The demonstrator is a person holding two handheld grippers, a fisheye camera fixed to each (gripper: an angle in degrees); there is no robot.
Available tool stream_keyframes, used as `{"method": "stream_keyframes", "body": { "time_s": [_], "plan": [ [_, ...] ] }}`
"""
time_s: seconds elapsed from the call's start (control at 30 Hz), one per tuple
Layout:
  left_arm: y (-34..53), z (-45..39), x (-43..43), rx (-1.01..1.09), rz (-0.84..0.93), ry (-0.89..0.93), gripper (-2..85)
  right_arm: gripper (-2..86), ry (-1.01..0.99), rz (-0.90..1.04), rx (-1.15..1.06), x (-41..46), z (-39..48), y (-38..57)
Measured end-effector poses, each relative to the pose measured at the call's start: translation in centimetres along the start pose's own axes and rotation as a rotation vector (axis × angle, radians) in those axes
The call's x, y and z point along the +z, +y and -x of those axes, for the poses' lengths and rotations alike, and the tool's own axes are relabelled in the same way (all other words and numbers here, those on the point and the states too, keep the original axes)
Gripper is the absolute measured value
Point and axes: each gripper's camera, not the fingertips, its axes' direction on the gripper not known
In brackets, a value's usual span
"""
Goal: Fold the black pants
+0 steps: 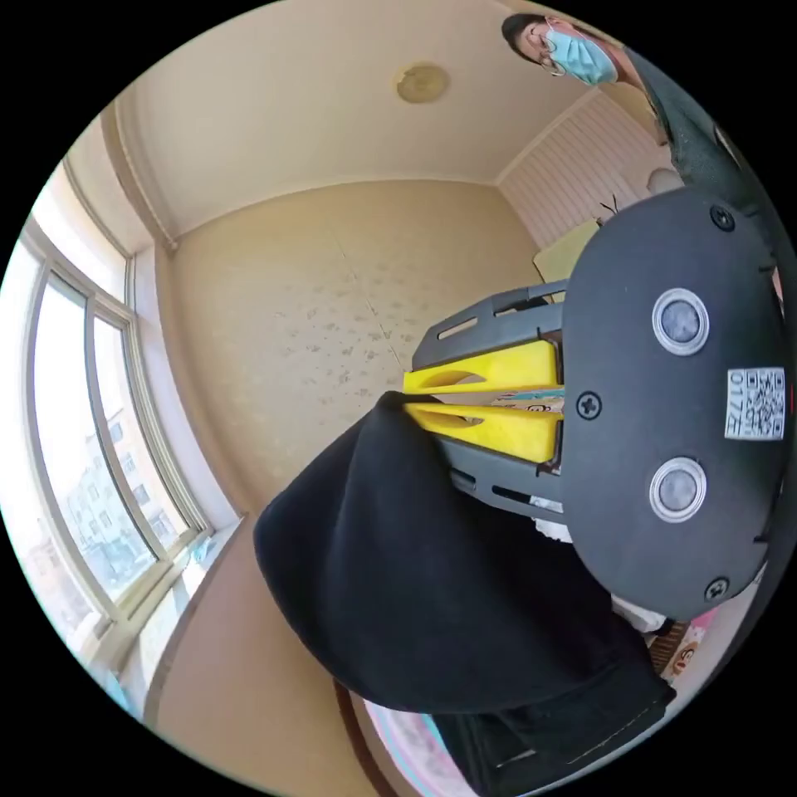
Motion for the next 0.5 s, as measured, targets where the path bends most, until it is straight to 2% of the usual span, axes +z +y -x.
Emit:
{"method": "stream_keyframes", "body": {
  "time_s": [0.1, 0.23, 0.3, 0.37, 0.43, 0.5],
  "plan": [
    [2.5, -8.6, 1.6, 0.172, 0.025, 0.064, -0.8, 0.4, 0.031, 0.049, 0.006, -0.1, -0.2, 0.5],
    [8.5, -20.6, 0.2, 0.401, -0.026, 0.322, -0.9, 0.6, 0.117, 0.128, -0.021, 0.5, -0.1, 1.1],
    [11.5, -26.2, -0.2, 0.515, -0.011, 0.393, -0.9, 1.0, 0.146, 0.188, -0.03, 1.5, -0.3, 1.3],
    [14.8, -31.1, -0.2, 0.606, 0.002, 0.445, -0.8, 1.6, 0.124, 0.223, -0.041, 2.6, -0.6, 1.3],
    [19.2, -36.3, 0.8, 0.674, 0.047, 0.571, -0.8, 2.8, 0.077, 0.25, -0.043, 3.9, -1.2, 1.4],
    [22.8, -39.4, 1.9, 0.703, 0.077, 0.601, -0.8, 5.9, -0.011, 0.272, -0.006, 6.0, -2.6, 1.6]
  ]
}}
